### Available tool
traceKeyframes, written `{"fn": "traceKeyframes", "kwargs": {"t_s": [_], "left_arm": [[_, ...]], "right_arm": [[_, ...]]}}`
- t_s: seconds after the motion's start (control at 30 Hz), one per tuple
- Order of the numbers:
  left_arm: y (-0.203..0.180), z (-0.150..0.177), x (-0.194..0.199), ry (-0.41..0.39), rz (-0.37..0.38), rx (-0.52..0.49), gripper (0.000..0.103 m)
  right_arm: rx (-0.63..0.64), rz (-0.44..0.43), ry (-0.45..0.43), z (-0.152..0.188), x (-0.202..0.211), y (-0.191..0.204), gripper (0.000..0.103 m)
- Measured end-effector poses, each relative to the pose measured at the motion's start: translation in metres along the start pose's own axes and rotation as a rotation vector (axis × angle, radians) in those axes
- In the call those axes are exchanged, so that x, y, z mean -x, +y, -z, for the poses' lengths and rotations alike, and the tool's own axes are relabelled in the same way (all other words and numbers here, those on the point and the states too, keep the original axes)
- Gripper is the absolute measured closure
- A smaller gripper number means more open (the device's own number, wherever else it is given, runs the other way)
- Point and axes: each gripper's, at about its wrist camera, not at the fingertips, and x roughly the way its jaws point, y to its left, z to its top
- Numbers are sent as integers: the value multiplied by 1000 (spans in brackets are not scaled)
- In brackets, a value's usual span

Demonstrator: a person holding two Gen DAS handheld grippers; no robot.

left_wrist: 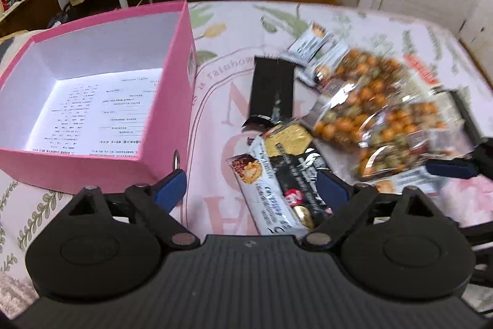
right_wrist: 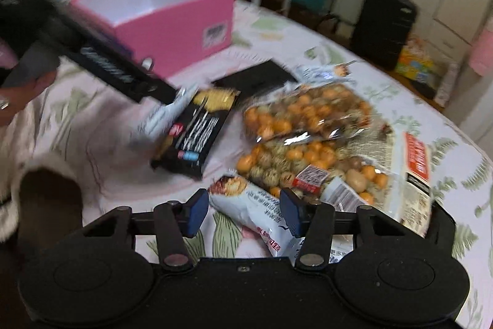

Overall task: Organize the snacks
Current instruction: 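Grasp a white snack bar with the left tool while the right tool grasps another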

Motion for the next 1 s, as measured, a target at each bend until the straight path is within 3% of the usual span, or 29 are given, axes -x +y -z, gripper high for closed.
{"fn": "traceKeyframes", "kwargs": {"t_s": [0.13, 0.23, 0.3, 0.37, 0.4, 0.5, 0.57, 0.63, 0.77, 0.83, 0.87, 0.9, 1.0], "left_arm": [[3, 5, -27, 29, -4, 33, 13], [12, 12, -39, 50, -3, 91, 21], [18, 18, -43, 60, 29, 112, 29], [23, 23, -43, 69, 73, 125, 41], [24, 26, -42, 82, 86, 129, 51], [21, 30, -37, 89, 74, 77, 67], [16, 32, -33, 78, 65, 42, 67], [11, 34, -33, 75, 45, 20, 66], [10, 37, -39, 66, 19, 31, 58], [9, 38, -40, 61, 15, 21, 61], [8, 38, -39, 59, 14, 14, 69], [8, 38, -38, 58, 8, 0, 74], [6, 40, -31, 59, 8, -28, 76]], "right_arm": [[139, 56, 84, -3, -19, 3, 39], [201, 51, 119, -5, -24, 8, 31], [210, 36, 161, -3, -25, 12, 38], [161, 12, 194, -1, -24, 13, 58], [120, 11, 204, 0, -23, 13, 59], [-97, -40, 237, 0, -19, 1, 59], [-260, -127, 235, 5, -16, -13, 59], [-320, -167, 231, 8, -16, -20, 58], [-245, -160, 187, 14, -18, -15, 57], [-198, -137, 159, 15, -18, -8, 59], [-163, -117, 155, 13, -18, -2, 69], [-143, -106, 157, 10, -18, 2, 69], [-191, -91, 177, 7, -11, 0, 71]]}}
